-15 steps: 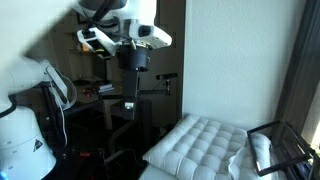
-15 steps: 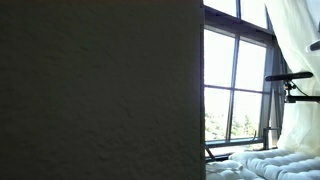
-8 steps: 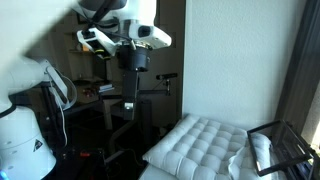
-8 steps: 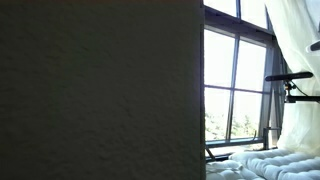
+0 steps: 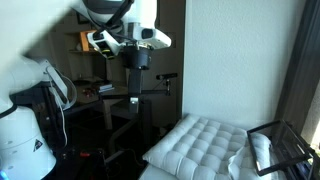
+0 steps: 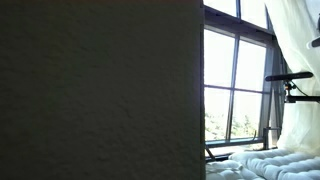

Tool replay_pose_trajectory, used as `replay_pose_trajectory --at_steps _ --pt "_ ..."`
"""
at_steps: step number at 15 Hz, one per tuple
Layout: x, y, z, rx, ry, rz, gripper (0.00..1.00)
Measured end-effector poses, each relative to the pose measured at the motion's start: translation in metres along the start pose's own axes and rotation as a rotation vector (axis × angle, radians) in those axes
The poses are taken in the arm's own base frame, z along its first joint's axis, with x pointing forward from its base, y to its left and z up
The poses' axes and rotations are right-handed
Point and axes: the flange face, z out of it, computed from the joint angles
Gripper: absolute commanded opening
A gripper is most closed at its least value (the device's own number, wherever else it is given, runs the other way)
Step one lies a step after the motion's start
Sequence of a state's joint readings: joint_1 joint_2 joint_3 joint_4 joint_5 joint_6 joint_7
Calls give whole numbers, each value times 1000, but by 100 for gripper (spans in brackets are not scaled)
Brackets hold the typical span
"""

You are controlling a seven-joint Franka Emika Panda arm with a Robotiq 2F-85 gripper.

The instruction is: Open the slot in the window screen

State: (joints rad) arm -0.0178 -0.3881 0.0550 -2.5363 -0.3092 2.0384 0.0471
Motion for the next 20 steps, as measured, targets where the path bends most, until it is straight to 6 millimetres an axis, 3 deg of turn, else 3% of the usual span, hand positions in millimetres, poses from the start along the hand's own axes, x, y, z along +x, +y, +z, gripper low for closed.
replay_pose_trajectory --at_steps 5,8,13,20 --pt "17 -69 -44 -20 49 -88 100" --pt "32 -94 -74 26 101 -81 100" --pt "66 -98 -112 131 202 115 100" --pt "109 -89 -123 119 318 280 100"
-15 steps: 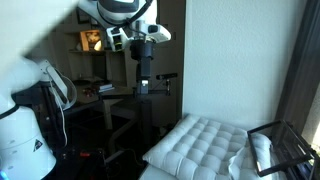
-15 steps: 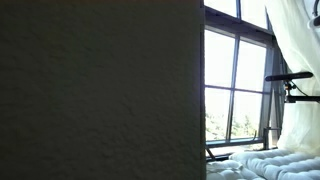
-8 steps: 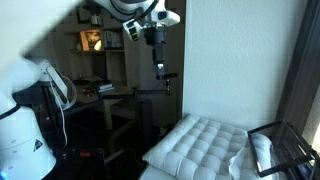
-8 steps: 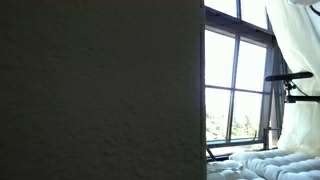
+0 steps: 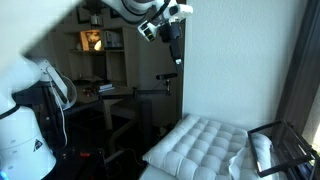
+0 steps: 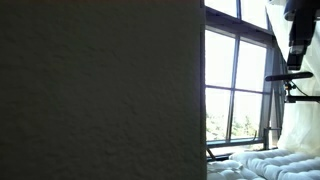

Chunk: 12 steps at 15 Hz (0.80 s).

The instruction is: Open the slot in the window screen

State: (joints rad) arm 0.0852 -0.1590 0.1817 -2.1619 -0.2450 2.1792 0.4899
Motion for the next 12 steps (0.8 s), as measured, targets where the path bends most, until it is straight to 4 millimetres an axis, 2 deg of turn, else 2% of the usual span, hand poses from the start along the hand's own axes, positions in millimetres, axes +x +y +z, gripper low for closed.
replay_pose_trajectory --at_steps 3,7,9,12 --pt "21 10 8 -41 31 74 100" --pt "49 28 29 -87 33 143 100" --pt "51 30 36 -90 23 146 100" --pt "51 28 34 -88 26 141 100"
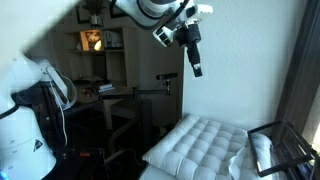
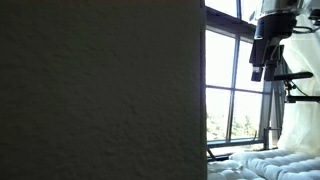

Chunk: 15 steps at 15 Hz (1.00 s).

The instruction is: Open the slot in the window screen

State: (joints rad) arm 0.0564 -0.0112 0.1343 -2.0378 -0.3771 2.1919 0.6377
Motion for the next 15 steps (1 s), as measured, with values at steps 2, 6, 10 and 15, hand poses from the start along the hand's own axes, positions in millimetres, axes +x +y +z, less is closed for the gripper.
replay_pose_trajectory --at_steps 2,6,10,15 --pt "0 -1 0 1 0 -2 100" --pt "-5 -13 -1 -2 6 -11 100" --pt "3 -19 6 -24 16 40 100" --pt "51 1 18 -40 -3 143 100"
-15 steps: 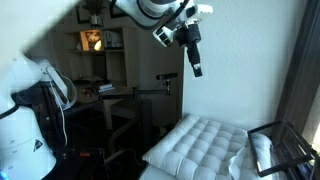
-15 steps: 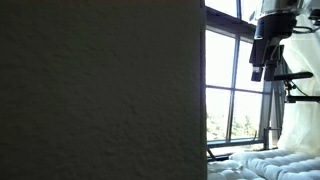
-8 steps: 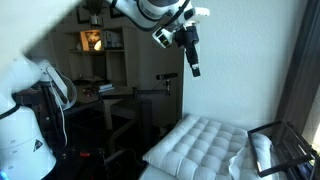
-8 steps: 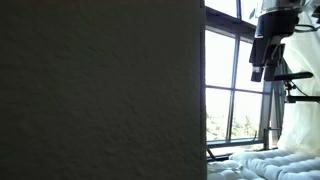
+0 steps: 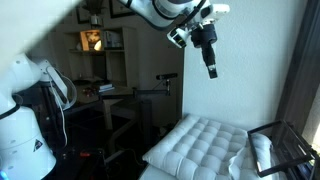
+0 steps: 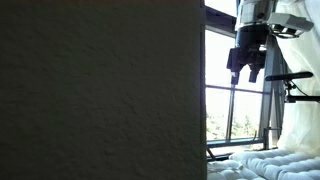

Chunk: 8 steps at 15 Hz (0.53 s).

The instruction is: Open the slot in the window screen

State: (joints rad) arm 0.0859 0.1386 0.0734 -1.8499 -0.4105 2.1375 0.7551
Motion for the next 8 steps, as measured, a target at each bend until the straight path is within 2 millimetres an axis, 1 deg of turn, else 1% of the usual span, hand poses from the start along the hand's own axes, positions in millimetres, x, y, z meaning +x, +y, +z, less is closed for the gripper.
replay_pose_trajectory --at_steps 5,8 --pt "62 22 10 -13 -14 117 100" --pt "91 34 18 -3 -24 174 100"
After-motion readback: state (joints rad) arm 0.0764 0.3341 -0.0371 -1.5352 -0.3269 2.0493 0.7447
